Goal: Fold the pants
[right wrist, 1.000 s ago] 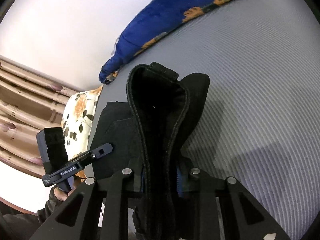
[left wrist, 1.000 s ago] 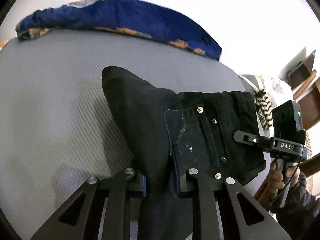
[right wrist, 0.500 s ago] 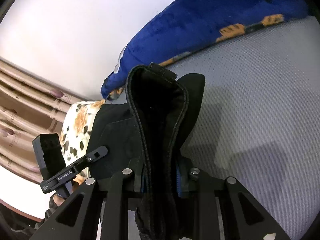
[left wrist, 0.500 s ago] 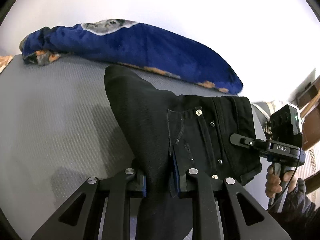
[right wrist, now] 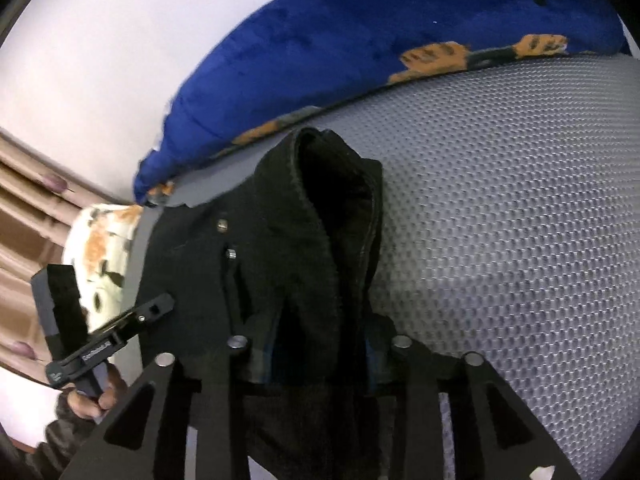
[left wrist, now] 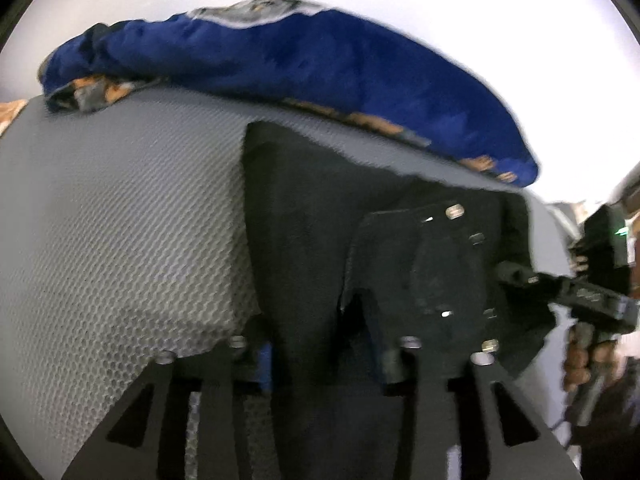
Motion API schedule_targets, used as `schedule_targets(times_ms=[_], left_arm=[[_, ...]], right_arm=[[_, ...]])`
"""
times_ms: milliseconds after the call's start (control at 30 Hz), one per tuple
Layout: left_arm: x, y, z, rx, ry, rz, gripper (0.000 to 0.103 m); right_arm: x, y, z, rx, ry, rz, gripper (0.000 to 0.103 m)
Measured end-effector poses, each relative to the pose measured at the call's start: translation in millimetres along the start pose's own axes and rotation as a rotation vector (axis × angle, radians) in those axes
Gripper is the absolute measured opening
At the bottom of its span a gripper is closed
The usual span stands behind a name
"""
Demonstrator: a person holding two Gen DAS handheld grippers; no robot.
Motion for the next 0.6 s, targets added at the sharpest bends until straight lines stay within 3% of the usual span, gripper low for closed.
schedule_targets(times_ms=[33, 300, 567, 600], left_arm=[[-4, -4, 2, 0.004, 0.015, 0.004, 0.052], [2, -28, -9, -0.041, 0.065, -0.008, 0.06], [35, -64, -43, -0.076, 0.219, -0.039, 0.06], [41, -69, -47, -0.083, 0.228, -0.046, 0.065]], right_arm=[[-1, -1, 1, -0.002, -0.017, 0.0, 0.043], [19, -25, 2, 0.042, -0.095, -0.009, 0.044], [56, -56, 7, 0.034, -0.157, -0.089, 0.046], [62, -59, 9, 0.038, -0.168, -0.103, 0.046]])
Point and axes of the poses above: each gripper's, at about its wrist camera, not at the fingertips, and x roughly against the way its jaws point, z to its left, y to its top, the point moved 1 cm from there along -x, roughly the way its jaws point, and after that the axes turned 14 degrees about -y, right-handed, at the moved point
